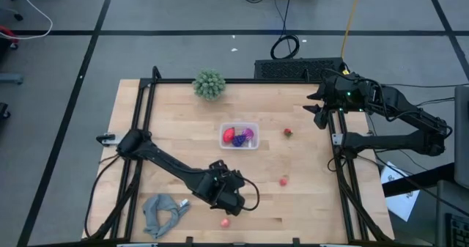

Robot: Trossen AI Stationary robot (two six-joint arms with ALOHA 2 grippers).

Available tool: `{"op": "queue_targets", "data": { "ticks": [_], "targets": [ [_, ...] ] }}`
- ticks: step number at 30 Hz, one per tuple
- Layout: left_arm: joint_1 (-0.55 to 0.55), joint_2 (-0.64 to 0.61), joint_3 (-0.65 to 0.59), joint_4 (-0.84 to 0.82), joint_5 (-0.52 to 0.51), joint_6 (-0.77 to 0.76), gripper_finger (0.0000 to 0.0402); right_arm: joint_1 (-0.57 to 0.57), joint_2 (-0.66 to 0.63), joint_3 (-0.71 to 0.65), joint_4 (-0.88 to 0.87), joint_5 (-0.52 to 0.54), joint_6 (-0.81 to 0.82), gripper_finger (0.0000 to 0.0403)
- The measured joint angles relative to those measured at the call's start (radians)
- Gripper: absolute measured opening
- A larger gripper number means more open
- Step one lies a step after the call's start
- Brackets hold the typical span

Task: Pick and placing Produce into tupperware
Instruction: Put the top left strawberry into the bin

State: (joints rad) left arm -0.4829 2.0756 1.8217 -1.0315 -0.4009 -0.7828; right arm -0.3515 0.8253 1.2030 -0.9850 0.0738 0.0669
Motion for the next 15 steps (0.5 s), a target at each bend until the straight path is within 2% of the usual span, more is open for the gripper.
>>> {"op": "queue_targets", "data": {
  "ticks": [10,15],
  "targets": [
    [0.007,0.064,0.000,-0.099,0.059,-0.165,0.0381,0.000,0.000,0.000,0.000,0.000,0.000,0.0193],
    [0.023,0.064,0.000,-0.232,0.063,-0.358,0.0381,0.000,0.000,0.000,0.000,0.000,0.000,0.0193]
  ]
}}
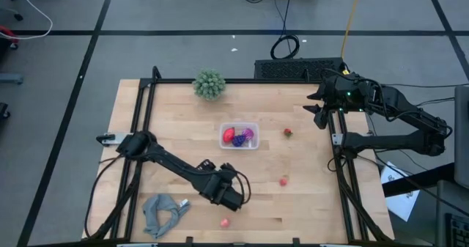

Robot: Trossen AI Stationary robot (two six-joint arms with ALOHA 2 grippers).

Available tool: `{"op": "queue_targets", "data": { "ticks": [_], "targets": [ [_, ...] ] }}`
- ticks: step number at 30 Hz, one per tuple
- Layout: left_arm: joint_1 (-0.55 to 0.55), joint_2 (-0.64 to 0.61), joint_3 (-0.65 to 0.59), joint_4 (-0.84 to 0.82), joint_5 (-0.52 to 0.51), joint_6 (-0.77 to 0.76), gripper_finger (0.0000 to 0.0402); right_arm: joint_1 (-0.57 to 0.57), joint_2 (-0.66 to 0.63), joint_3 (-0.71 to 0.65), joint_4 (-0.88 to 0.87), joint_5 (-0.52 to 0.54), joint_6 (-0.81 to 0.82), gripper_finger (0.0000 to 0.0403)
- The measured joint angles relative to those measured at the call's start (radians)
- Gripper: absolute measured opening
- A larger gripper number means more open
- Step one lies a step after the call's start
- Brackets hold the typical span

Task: Pick and placing Produce into tupperware
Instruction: Put the top left strawberry into the bin

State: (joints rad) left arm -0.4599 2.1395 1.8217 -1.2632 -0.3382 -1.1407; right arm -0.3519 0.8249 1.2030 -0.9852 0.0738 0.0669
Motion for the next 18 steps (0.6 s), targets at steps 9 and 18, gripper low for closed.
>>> {"op": "queue_targets", "data": {
  "ticks": [9,18],
  "targets": [
    [0.032,-0.001,-0.048,0.068,0.117,-0.254,0.0381,0.000,0.000,0.000,0.000,0.000,0.000,0.0193],
    [0.074,-0.001,-0.156,0.227,0.194,-0.309,0.0381,0.000,0.000,0.000,0.000,0.000,0.000,0.0193]
  ]
}}
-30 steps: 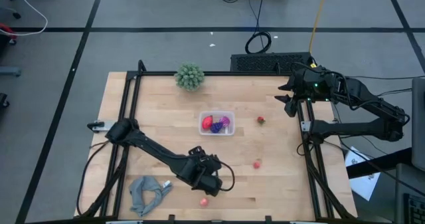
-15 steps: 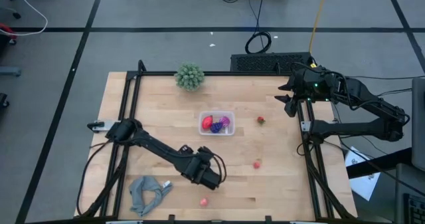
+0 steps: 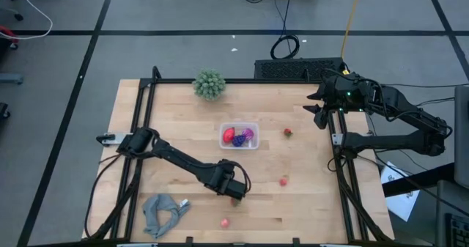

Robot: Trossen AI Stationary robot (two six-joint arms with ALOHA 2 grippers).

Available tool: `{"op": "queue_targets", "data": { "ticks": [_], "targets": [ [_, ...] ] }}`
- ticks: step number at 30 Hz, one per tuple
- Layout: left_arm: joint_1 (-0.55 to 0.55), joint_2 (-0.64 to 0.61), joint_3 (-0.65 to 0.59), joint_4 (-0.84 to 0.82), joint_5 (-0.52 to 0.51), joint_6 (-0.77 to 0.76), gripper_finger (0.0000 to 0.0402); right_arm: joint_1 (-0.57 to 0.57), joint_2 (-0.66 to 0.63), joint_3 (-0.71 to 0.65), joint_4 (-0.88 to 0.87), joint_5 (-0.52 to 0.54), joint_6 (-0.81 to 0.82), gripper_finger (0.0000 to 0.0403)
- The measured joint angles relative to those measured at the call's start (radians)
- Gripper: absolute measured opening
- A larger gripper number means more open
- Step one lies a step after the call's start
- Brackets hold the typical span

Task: Pick and placing Produce into tupperware
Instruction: Put the top left strawberry into the bin

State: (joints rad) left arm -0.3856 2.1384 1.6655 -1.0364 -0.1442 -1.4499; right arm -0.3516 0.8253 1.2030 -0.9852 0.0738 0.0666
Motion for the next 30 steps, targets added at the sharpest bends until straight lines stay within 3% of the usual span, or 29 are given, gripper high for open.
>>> {"op": "queue_targets", "data": {
  "ticks": [10,30],
  "targets": [
    [0.008,0.000,-0.088,0.099,0.013,-0.010,0.0381,0.000,0.000,0.000,0.000,0.000,-0.007,0.0193],
    [0.037,0.000,-0.088,0.106,0.014,0.007,0.0379,0.000,0.000,0.000,0.000,0.000,-0.002,0.0193]
  ]
}}
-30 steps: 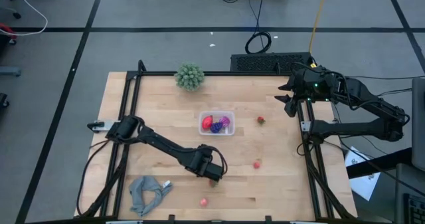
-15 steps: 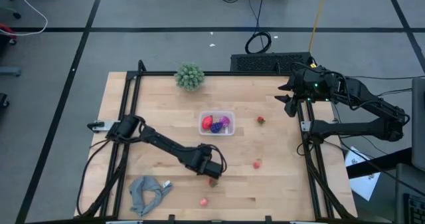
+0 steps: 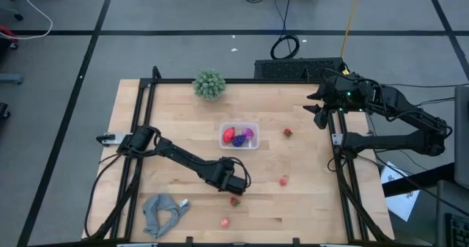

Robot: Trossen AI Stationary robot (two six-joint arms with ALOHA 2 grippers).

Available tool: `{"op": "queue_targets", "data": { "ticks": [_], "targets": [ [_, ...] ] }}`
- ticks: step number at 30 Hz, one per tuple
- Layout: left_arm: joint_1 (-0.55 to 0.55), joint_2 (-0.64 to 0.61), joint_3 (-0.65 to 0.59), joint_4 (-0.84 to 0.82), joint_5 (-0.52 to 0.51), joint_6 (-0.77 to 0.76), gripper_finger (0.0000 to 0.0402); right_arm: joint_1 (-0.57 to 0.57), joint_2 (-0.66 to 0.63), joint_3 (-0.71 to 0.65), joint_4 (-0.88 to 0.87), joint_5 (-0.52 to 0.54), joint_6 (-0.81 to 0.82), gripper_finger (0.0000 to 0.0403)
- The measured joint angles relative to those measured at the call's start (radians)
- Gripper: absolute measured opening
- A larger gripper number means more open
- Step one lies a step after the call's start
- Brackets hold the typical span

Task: Pick and placing Produce into tupperware
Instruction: Put the top left strawberry into the bin

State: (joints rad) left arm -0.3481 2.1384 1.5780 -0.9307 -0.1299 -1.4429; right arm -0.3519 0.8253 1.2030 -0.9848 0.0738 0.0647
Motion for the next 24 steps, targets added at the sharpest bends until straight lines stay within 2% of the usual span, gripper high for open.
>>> {"op": "queue_targets", "data": {
  "ticks": [3,14,24],
  "targets": [
    [0.000,0.000,0.000,0.000,0.000,0.000,0.0364,0.000,0.000,0.000,0.000,0.000,0.000,0.0193],
    [0.000,0.000,0.000,0.001,0.000,0.010,0.0264,0.000,0.000,0.000,0.000,0.000,0.002,0.0193],
    [-0.004,0.000,0.000,0.007,0.024,0.008,0.0214,0.000,0.000,0.000,0.000,0.000,0.002,0.0193]
  ]
}}
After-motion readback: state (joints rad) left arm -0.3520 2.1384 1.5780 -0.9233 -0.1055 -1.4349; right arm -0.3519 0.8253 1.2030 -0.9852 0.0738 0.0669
